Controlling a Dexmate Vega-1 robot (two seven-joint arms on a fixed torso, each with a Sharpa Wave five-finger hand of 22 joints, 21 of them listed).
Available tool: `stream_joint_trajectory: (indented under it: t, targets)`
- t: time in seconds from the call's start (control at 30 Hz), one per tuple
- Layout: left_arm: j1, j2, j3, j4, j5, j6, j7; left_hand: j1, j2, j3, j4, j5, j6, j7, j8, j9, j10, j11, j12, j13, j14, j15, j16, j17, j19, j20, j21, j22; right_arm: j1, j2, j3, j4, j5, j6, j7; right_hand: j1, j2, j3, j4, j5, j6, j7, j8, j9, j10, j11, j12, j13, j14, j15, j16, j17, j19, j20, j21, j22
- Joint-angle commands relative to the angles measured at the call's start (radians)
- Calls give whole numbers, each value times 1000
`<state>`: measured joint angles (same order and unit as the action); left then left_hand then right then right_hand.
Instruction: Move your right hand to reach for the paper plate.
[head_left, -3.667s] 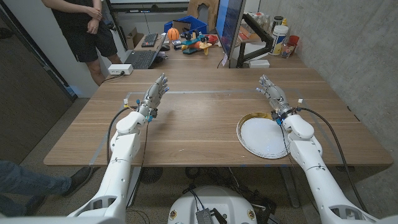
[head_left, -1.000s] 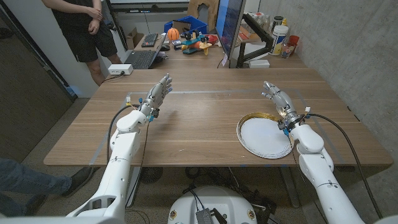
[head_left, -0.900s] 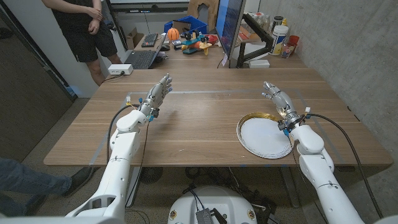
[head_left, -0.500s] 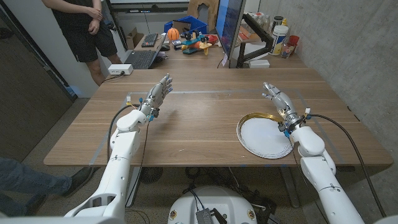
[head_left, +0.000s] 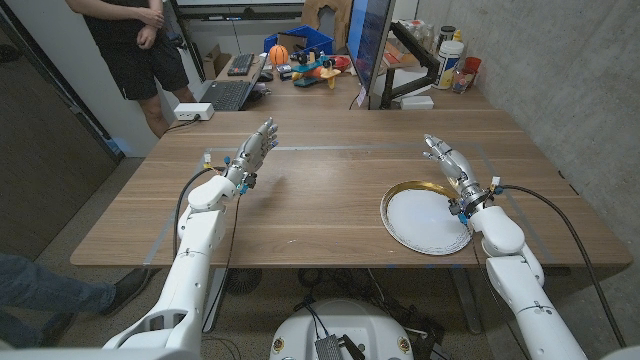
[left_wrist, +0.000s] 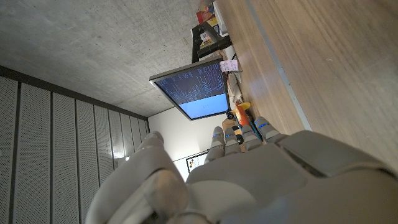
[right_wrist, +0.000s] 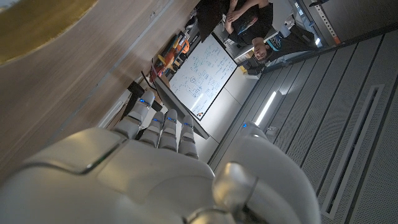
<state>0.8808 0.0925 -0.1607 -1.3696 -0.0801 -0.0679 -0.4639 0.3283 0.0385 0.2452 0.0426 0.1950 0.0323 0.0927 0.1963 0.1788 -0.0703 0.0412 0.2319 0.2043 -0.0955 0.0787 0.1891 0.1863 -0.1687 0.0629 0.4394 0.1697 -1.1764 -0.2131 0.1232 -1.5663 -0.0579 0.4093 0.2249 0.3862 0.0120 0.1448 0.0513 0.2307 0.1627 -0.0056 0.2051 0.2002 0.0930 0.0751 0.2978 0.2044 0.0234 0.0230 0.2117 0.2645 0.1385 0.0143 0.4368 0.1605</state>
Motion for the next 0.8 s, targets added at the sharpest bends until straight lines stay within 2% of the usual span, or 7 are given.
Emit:
stream_joint_trajectory:
  t: [0.03,0.6,0.77,0.8]
  targets:
    - [-4,0,3,8,2,-1,-2,1,9,1,-6,-1,10,2,-3,3,-2,3,-2,3,-10,1,6,0,-68,11,-4,4,-18,3,-2,-14,-50,20,-26,-6,0,-3,-4,5,1,-8,4,0,9,-1,-4,1,3,-1,2,2,-2,2,-6,5]
    - [-5,0,0,9,-6,-18,-6,-1,10,1,-8,-1,18,1,-1,3,5,-7,-1,1,-6,-5,7,0,-64,9,-11,5,-48,-2,4,-53,-117,49,-53,-8,0,-5,-5,7,3,-10,3,0,13,-2,-10,-1,1,-4,1,-3,-2,2,-17,5]
    - [-7,0,0,13,-5,-21,-3,-2,12,1,-12,-1,25,2,0,2,9,-5,-3,-1,-3,-6,8,-1,-47,-41,-16,4,-60,-5,7,-69,-133,47,-55,-9,0,-6,-5,8,6,-10,4,-1,12,-4,-13,-1,-2,-5,-1,-5,-5,3,-22,5]
    - [-7,1,1,13,-4,-21,-3,-2,12,1,-13,-2,26,3,0,2,10,-5,-3,-1,-1,-8,8,-1,-46,-44,-17,4,-61,-7,7,-71,-138,48,-55,-9,0,-7,-5,8,6,-10,4,-1,12,-4,-13,-1,-3,-5,-1,-6,-6,3,-23,5]
